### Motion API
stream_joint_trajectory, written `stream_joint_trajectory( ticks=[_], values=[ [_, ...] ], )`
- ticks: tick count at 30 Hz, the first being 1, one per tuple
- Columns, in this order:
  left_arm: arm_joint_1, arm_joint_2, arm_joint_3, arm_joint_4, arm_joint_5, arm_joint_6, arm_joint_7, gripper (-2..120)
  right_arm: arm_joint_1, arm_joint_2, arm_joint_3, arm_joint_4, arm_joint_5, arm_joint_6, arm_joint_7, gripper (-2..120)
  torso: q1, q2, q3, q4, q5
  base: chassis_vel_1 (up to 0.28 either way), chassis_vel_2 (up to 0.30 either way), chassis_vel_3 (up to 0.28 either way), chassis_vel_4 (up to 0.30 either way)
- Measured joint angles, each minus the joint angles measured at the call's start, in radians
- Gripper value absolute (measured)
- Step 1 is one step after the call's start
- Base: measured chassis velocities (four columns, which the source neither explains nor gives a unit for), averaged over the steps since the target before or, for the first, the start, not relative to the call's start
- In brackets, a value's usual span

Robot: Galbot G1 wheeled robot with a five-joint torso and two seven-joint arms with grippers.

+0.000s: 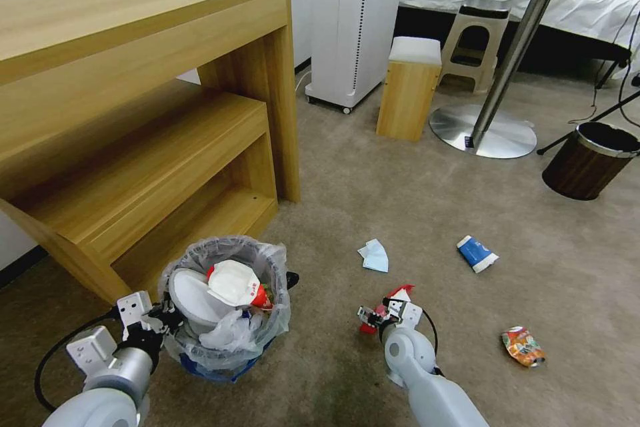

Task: Pick up the trash bin and place the garbage on the floor into it.

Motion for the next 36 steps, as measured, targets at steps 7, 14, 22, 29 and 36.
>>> stream_joint_trajectory(
  ticks=[7,14,22,29,36],
  values=[
    [0.001,0.001,0.000,-0.001,0.001,-0.001,0.000,1,0.011,0.001,0.001,-0.017,-0.010,0.007,-0.004,88,0.000,0.000,0.000,0.0000,-0.0001,0.000,0.000,0.000,0.000],
    [0.001,-0.002,0.002,0.001,0.002,-0.005,0.000,1,0.011,0.001,0.003,-0.020,-0.019,0.012,-0.007,75,0.000,0.000,0.000,0.0000,-0.0001,0.000,0.000,0.000,0.000],
    [0.004,0.000,0.004,-0.001,0.003,-0.012,0.000,1,0.007,-0.001,0.009,-0.029,-0.030,0.021,-0.012,65,0.000,0.000,0.000,0.0000,-0.0001,0.000,0.000,0.000,0.000],
    [0.004,-0.003,0.008,0.001,0.007,-0.014,0.000,1,-0.004,0.005,0.010,-0.028,-0.042,0.027,-0.015,54,0.000,0.000,0.000,0.0000,0.0000,0.000,0.000,0.000,0.000],
    [0.009,-0.003,0.008,-0.001,0.008,-0.020,0.002,1,-0.007,0.004,0.013,-0.027,-0.054,0.030,-0.015,46,0.000,0.000,0.000,0.0000,-0.0001,0.000,0.000,0.000,0.000]
  ],
)
